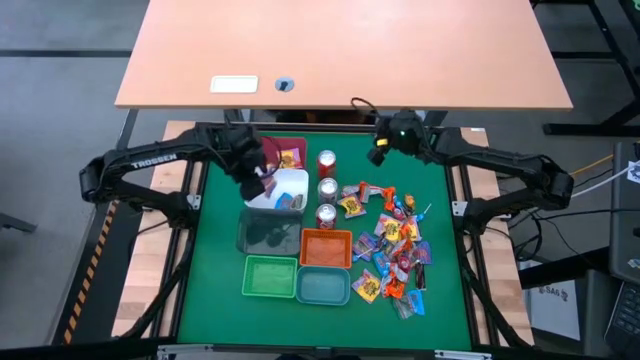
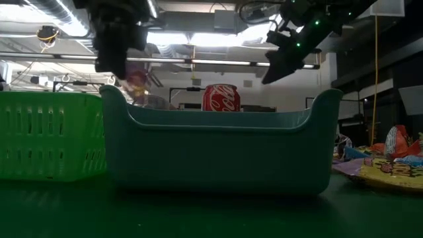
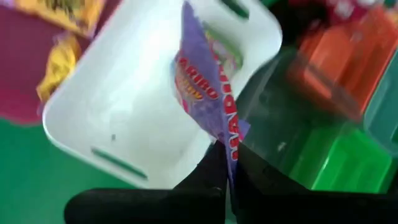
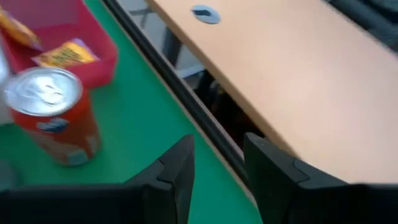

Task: Sort candy
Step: Put the violet candy into the white bin, then put the yellow candy into the red bin

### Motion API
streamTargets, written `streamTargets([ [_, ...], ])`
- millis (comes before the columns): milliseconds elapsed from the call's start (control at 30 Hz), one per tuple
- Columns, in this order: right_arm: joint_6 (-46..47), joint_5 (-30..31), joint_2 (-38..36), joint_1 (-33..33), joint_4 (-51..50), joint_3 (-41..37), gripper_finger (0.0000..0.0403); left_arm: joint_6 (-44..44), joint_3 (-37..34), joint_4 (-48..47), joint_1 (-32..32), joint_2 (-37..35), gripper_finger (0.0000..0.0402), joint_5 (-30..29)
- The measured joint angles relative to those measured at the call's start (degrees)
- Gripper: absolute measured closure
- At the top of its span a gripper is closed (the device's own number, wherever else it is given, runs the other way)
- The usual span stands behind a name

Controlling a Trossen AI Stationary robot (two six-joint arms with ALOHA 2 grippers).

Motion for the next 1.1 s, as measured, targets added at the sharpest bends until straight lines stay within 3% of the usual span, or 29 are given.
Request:
streamTargets([
  [400, 0.6, -11.84, 0.0, -0.23, -4.43, 0.0, 0.0267, -0.39, 0.0, -0.59, -6.32, 0.31, 0.04, -10.34],
  [633, 0.57, -17.17, 0.26, -0.23, -10.96, -0.2, 0.0267, -3.3, 0.0, -0.04, -6.54, 0.31, 0.0346, -15.55],
  [900, 2.9, -30.86, 0.26, 0.81, -11.37, -4.64, 0.0267, -3.25, 0.0, 10.48, -6.58, 0.31, 0.0281, -16.54],
  [1100, 6.49, -31.53, 0.28, 8.02, -7.75, -7.93, 0.0267, 1.64, 0.0, 18.19, -7.94, 0.31, 0.0278, -16.97],
])
